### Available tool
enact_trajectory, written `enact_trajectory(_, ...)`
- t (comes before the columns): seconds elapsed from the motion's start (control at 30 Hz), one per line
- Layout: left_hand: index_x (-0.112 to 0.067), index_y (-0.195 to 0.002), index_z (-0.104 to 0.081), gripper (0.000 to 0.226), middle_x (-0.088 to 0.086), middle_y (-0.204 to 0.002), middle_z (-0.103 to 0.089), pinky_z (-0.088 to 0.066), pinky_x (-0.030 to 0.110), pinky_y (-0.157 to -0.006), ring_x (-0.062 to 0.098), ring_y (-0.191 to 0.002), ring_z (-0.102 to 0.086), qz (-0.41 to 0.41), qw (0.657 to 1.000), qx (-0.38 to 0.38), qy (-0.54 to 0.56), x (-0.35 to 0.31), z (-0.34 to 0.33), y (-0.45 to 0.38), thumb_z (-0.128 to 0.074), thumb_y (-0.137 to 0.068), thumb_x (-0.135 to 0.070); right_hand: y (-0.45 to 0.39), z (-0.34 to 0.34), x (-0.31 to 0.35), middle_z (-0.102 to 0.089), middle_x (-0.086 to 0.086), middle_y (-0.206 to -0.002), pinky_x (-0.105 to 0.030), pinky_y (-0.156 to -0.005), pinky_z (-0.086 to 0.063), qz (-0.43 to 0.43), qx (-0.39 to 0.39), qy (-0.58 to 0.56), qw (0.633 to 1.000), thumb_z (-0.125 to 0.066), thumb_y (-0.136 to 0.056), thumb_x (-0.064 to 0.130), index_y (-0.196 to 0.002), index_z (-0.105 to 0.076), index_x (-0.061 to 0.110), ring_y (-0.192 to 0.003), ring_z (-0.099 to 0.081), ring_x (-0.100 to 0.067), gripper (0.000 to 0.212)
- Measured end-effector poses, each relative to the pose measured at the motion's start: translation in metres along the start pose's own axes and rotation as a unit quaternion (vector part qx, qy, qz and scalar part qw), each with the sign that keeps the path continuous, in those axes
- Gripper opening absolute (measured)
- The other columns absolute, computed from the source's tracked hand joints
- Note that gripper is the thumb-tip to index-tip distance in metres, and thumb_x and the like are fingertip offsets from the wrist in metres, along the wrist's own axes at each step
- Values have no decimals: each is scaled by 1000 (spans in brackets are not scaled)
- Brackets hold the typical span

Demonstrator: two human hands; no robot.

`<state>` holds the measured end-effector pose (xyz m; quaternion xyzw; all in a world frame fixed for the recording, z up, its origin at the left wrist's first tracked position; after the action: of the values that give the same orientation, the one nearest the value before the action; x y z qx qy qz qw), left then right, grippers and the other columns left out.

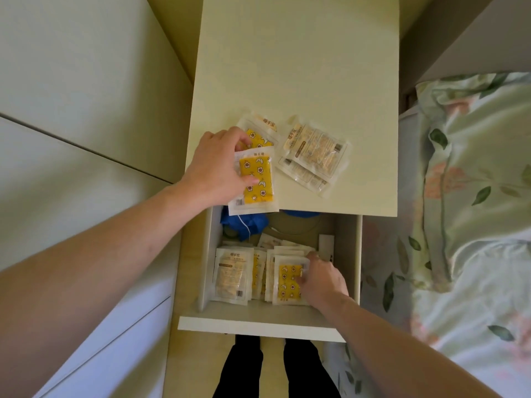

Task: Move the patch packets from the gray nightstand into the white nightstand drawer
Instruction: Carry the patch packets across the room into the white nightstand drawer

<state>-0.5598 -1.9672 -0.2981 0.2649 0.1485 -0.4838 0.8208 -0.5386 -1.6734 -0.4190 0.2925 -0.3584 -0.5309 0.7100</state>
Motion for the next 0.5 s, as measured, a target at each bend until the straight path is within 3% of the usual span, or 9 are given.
enact_trajectory(0.1,-26,-104,-66,38,-8,-103,-61,-45,26,-74,13,-94,-58,21,999,20,31,-3,9,-4,-88,-75,-36,7,2,-2,-67,1,-116,-32,-74,-57,5,-28,25,999,-70,-92,38,-140,-39,24,-96,-69,-20,59)
enact_trajectory(0.2,-30,-87,-66,16,-16,-86,-61,-36,19,-58,5,-74,-57,11,998,41,53,-13,26,6,-80,-85,-36,15,10,-5,-63,1,-125,-32,-79,-59,8,-20,8,1000,-72,-91,37,-144,-34,24,-103,-68,-20,66)
enact_trajectory(0.3,-33,-90,-71,7,-17,-79,-62,-36,17,-55,0,-58,-56,-13,993,96,74,-28,45,32,-75,-87,-38,25,20,-7,-60,5,-132,-31,-82,-55,12,-22,-8,1000,-73,-90,35,-147,-34,27,-109,-67,-18,69)
enact_trajectory(0.5,-37,-87,-71,7,-17,-78,-69,-45,16,-57,-1,-66,-65,25,960,274,-44,-4,-4,95,-71,-90,-43,36,25,-16,-54,8,-140,-34,-84,-56,28,-26,-12,999,-72,-91,31,-145,-38,31,-108,-67,-18,64)
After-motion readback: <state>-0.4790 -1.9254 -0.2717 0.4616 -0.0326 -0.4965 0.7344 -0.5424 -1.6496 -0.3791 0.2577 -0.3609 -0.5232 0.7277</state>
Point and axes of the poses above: each hand's wrist, its own y-axis away from the middle knuckle, its own z-axis out of the back of the hand, x = y × z, the point moved 2 cm from there along -y, towards the middle knuckle
